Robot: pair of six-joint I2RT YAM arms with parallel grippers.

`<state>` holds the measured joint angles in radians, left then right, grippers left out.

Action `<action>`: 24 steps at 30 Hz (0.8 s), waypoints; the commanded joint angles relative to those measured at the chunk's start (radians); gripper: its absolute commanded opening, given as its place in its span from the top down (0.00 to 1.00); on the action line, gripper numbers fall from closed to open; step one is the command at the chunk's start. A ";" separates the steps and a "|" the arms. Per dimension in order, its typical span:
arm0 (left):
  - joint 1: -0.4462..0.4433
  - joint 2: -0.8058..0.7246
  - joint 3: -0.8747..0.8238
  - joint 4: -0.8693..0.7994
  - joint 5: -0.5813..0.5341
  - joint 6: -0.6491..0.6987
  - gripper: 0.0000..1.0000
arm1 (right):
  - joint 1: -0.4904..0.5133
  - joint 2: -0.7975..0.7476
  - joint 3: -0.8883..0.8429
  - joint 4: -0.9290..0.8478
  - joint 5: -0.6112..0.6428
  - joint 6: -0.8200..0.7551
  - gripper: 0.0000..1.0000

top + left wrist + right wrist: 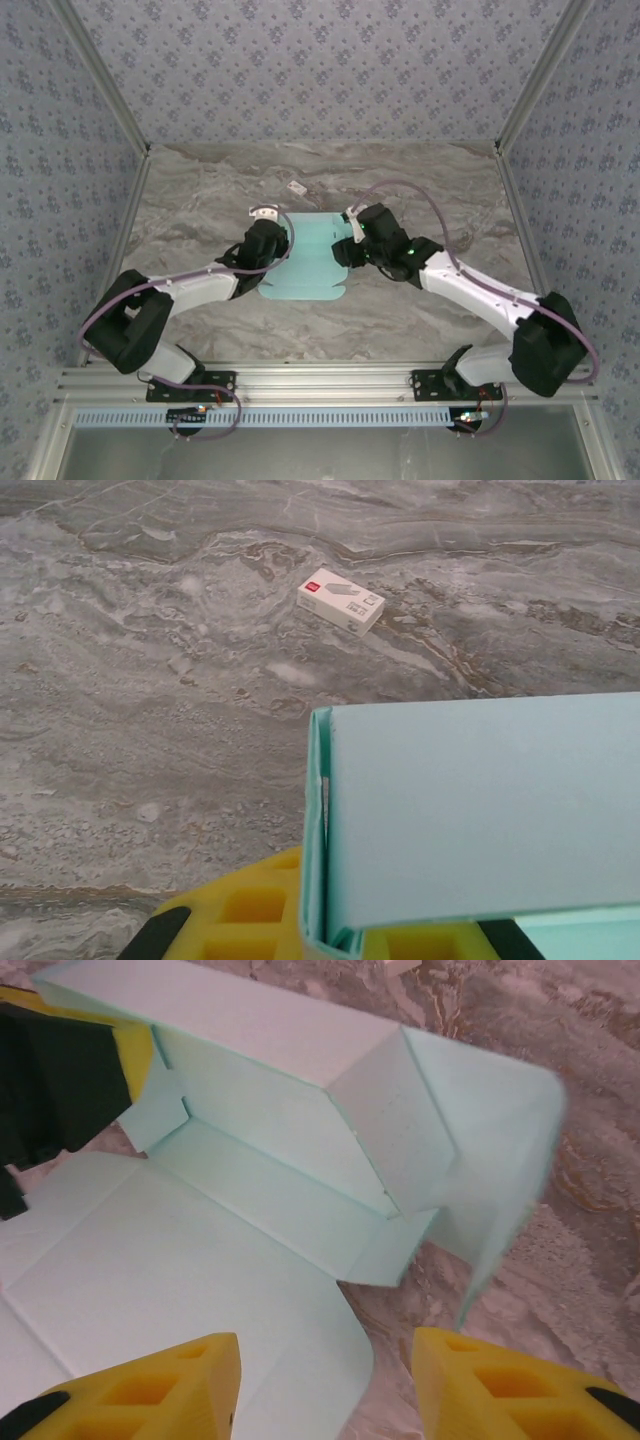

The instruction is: Fold the paper box

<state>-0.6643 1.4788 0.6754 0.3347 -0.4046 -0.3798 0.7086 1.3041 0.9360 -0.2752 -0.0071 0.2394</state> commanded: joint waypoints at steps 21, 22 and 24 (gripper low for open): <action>0.075 -0.150 -0.035 -0.040 0.286 -0.062 1.00 | -0.378 0.048 0.034 0.021 -0.611 -0.186 0.50; 0.075 -0.152 -0.033 -0.042 0.293 -0.063 0.99 | -0.377 0.059 0.033 0.029 -0.630 -0.191 0.51; 0.075 -0.154 -0.027 -0.048 0.301 -0.064 0.99 | -0.377 0.080 0.033 0.052 -0.671 -0.197 0.52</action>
<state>-0.5953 1.3533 0.6289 0.3046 -0.1493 -0.4313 0.3351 1.3647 0.9726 -0.2794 -0.5625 0.0795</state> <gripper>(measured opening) 0.097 0.486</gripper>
